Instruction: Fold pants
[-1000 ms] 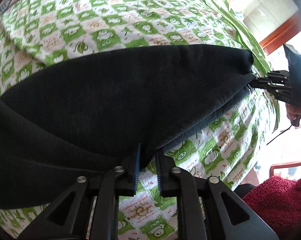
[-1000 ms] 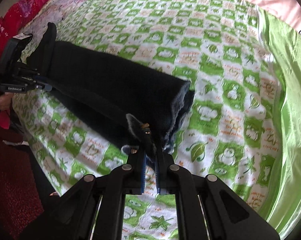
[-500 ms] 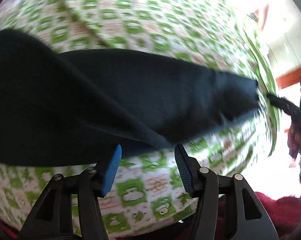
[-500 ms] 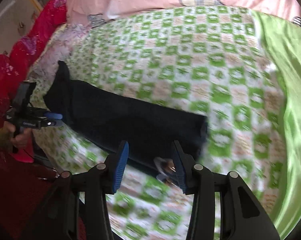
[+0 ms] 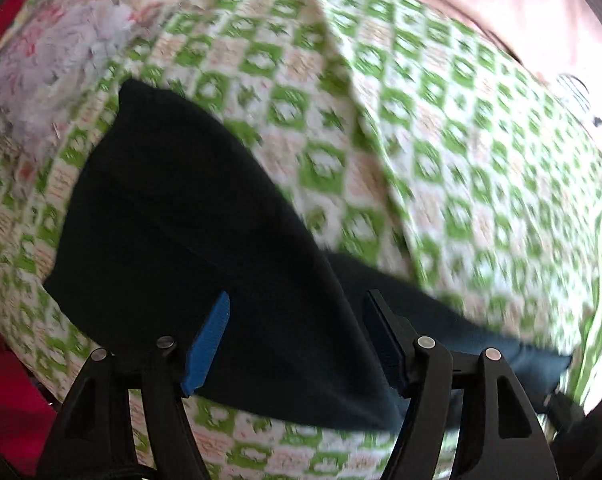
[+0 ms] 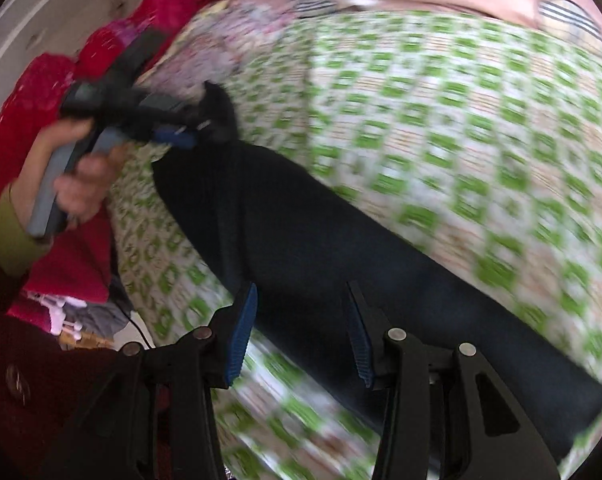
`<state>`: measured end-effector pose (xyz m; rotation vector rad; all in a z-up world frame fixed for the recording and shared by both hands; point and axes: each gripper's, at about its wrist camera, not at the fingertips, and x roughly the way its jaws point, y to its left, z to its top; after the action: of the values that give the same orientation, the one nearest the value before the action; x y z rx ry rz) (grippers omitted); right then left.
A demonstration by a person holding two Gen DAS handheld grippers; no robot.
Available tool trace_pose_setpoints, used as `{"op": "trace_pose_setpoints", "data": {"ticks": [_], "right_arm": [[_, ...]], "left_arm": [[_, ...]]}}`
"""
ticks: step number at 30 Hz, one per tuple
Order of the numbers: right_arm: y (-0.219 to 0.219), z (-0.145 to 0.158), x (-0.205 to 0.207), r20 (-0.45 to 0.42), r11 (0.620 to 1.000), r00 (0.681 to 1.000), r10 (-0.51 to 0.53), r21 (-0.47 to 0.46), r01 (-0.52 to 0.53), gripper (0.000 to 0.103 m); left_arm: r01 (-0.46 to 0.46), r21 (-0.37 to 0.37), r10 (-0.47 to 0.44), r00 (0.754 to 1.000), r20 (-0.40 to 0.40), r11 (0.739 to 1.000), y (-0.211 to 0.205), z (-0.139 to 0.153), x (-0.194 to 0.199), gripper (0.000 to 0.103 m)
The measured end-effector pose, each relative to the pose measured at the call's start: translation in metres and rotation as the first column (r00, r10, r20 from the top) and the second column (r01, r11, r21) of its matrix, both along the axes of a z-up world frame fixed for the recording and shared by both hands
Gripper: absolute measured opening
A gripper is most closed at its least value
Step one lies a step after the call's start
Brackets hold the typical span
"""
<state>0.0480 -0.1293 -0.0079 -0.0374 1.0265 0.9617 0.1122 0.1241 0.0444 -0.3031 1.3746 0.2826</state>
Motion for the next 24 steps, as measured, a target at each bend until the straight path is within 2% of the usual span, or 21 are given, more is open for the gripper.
{"op": "trace_pose_setpoints", "data": {"ticks": [6,11,12,13,14,15,16,18,21,24], "right_arm": [[0.076,-0.013,0.01,-0.026,0.994,0.994,0.111,-0.018,-0.111,0.046],[0.115,-0.027,0.023,-0.061,0.991,0.99,0.125,-0.034,-0.127,0.046],[0.12,-0.029,0.025,-0.068,0.992,0.99,0.121,-0.033,-0.124,0.046],[0.122,-0.03,0.028,-0.077,0.992,0.99,0.12,-0.03,-0.123,0.045],[0.124,-0.031,0.029,-0.082,0.992,0.989,0.121,-0.022,-0.123,0.043],[0.126,-0.031,0.029,-0.08,0.991,0.988,0.128,-0.018,-0.13,0.031],[0.128,-0.031,0.028,-0.075,0.99,0.987,0.139,-0.019,-0.141,0.017],[0.13,-0.026,0.022,-0.044,0.986,0.986,0.162,-0.032,-0.163,0.008],[0.132,-0.011,0.01,0.013,0.98,0.98,0.2,-0.022,-0.199,0.007],[0.133,0.003,-0.004,0.066,0.973,0.971,0.23,-0.019,-0.229,0.007]], "left_arm": [[-0.044,0.099,0.049,0.997,-0.057,0.994,0.024,-0.006,0.038,0.072],[-0.046,0.135,0.058,0.994,-0.089,0.99,0.035,-0.019,0.051,0.07],[-0.043,0.137,0.055,0.995,-0.089,0.99,0.036,-0.021,0.053,0.058],[-0.038,0.13,0.05,0.995,-0.088,0.991,0.039,-0.024,0.053,0.039],[-0.036,0.107,0.045,0.995,-0.083,0.994,0.042,-0.026,0.051,0.03],[-0.037,0.094,0.045,0.996,-0.079,0.995,0.044,-0.026,0.047,0.018],[-0.037,0.085,0.043,0.997,-0.063,0.996,0.047,-0.025,0.043,0.015],[-0.038,0.071,0.04,0.999,-0.022,0.997,0.051,-0.019,0.032,0.009],[-0.062,-0.001,0.062,0.994,0.085,0.998,0.062,0.0,0.005,0.008],[-0.094,-0.061,0.104,0.978,0.181,0.994,0.077,0.016,-0.029,0.007]]}}
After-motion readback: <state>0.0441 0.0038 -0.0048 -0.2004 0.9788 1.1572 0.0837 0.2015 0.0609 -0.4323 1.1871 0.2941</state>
